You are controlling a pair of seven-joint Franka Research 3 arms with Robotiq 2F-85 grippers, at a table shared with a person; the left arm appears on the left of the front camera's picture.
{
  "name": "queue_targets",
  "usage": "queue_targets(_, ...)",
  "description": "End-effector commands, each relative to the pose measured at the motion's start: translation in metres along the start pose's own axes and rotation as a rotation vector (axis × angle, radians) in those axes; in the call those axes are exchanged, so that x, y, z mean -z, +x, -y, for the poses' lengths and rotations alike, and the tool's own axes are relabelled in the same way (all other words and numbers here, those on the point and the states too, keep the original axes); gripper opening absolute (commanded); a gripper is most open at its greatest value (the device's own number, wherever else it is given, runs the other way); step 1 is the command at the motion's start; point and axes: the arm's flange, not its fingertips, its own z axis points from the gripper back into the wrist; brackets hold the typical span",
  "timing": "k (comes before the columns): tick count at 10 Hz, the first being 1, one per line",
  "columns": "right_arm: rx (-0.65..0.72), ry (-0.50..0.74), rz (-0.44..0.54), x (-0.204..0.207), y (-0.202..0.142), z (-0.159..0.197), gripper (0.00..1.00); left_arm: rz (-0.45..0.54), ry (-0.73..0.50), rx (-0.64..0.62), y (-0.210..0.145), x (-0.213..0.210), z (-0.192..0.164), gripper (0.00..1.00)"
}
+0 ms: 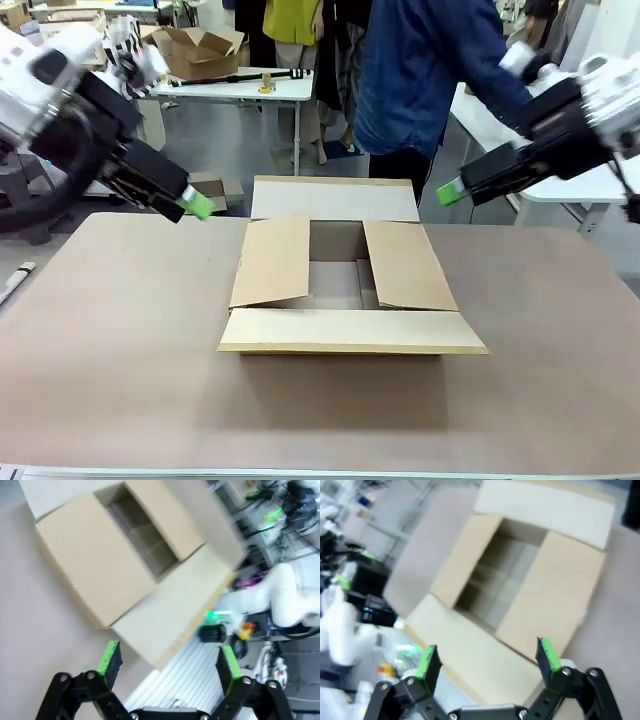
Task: Pack the gift set into the box.
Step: Place both hands on the side flaps of the Package Box and spread them outward.
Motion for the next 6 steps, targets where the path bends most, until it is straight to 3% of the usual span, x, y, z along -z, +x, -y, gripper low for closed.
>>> queue_targets(1, 0.692, 0.473, 0.43, -0.019, -0.027, 0.034, 1.0, 0.246, -0.266, -0.336, 0.004, 0.005, -0.017, 1.0)
queue_targets(2, 0.768, 0.493, 0.477, -0.026, -0.035, 0.047, 1.0, 0.315, -0.31, -0.395, 0.002, 0.003, -0.023, 1.0)
queue_targets(5, 0.798, 0.477, 0.577, -0.04, -0.045, 0.069, 1.0, 0.393, -0.321, -0.422, -0.008, -0.016, -0.04, 1.0)
queue_targets(6, 0.769, 0.369, 0.57, -0.032, -0.041, 0.071, 1.0, 0.384, -0.239, -0.482, -0.009, -0.019, -0.045, 1.0)
